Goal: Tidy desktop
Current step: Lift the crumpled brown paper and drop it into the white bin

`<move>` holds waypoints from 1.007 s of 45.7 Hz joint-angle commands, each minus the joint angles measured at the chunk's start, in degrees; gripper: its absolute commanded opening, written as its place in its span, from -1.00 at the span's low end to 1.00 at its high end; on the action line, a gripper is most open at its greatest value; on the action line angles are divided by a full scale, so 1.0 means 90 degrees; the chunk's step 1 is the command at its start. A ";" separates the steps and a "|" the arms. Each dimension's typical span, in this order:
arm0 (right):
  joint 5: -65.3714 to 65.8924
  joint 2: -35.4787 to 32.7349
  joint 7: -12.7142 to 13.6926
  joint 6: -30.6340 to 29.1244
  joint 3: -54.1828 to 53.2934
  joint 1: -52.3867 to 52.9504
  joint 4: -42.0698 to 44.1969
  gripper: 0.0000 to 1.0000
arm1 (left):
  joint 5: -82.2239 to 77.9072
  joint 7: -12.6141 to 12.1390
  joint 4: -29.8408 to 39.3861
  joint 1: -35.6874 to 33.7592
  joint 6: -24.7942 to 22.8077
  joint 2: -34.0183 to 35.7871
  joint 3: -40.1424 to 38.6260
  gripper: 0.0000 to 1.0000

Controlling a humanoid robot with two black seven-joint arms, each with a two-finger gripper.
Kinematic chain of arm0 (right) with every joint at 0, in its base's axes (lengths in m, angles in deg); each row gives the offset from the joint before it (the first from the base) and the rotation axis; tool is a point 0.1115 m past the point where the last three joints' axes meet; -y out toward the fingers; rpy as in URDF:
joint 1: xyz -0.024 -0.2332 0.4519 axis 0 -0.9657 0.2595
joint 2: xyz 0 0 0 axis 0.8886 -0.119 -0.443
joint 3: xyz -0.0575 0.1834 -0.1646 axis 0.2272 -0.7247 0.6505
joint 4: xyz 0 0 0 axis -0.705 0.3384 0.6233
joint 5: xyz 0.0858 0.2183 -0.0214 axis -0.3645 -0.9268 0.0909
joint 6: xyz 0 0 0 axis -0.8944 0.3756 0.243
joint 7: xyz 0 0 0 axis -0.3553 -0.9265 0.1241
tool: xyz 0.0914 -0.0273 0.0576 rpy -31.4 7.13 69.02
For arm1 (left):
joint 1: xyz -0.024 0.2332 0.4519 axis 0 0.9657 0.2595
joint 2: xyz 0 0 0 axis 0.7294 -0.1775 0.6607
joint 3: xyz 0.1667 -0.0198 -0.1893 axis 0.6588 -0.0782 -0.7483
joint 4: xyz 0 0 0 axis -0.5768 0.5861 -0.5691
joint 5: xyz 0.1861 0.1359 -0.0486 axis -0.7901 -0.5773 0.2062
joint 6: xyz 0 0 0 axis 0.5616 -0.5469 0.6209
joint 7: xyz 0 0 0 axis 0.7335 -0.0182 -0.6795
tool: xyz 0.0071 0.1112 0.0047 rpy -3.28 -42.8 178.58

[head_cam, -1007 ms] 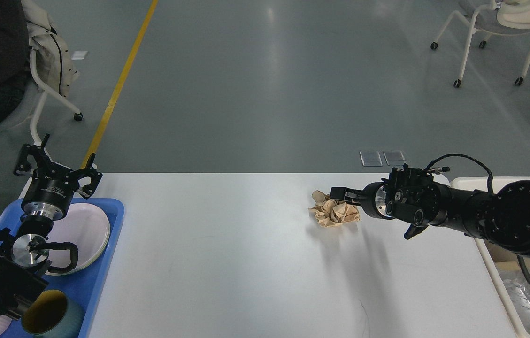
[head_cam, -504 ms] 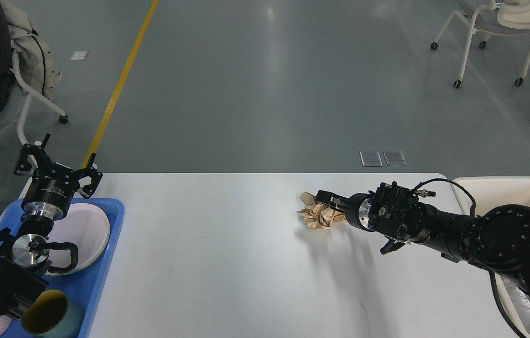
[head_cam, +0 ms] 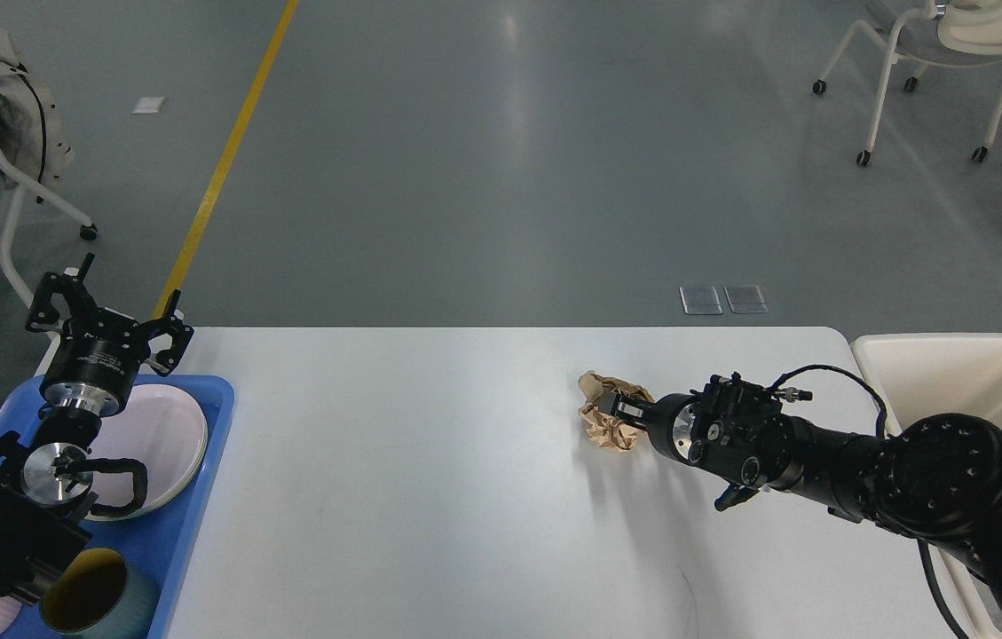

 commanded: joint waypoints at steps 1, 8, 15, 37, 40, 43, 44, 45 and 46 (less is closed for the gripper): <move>0.0024 -0.0166 -0.0008 -0.0326 0.0205 0.0346 -0.0595 -1.00 | 0.0000 0.0000 0.0000 -0.0006 0.0000 0.0003 -0.0002 1.00; 0.0014 -0.1503 -0.0028 -0.0834 0.1073 0.1956 -0.2039 -1.00 | 0.0000 0.0000 0.0000 -0.0006 0.0000 0.0003 -0.0002 1.00; 0.0023 -0.2520 -0.0145 -0.1897 0.2333 0.4689 -0.3699 -1.00 | 0.0000 0.0000 0.0000 -0.0006 0.0000 0.0003 -0.0002 1.00; 0.2250 -0.3380 -0.1161 -0.6282 0.3652 1.0181 -0.5665 -1.00 | 0.0000 0.0000 0.0000 0.0004 0.0000 0.0003 -0.0002 1.00; 0.2435 -0.3409 -0.1122 -0.6120 0.3993 1.0084 -0.5558 -1.00 | 0.0000 0.0000 0.0000 -0.0006 0.0000 0.0003 -0.0002 1.00; 0.3088 -0.3526 -0.1131 -0.5145 0.4734 0.9811 -0.5304 -1.00 | 0.0000 0.0000 0.0000 0.0004 0.0000 0.0003 0.0007 1.00; 0.3312 -0.3604 -0.1131 -0.4784 0.4998 0.9655 -0.5187 -1.00 | 0.0000 0.0000 0.0000 0.0004 0.0000 0.0003 0.0008 1.00; 0.3469 -0.3721 -0.1122 -0.4403 0.5242 0.9441 -0.5060 -1.00 | 0.0000 0.0000 0.0000 -0.0006 0.0000 0.0003 0.0008 1.00; 0.3568 -0.3838 -0.1122 -0.4071 0.5448 0.9149 -0.4885 -1.00 | 0.0000 0.0000 0.0000 -0.0006 0.0000 0.0003 0.0008 1.00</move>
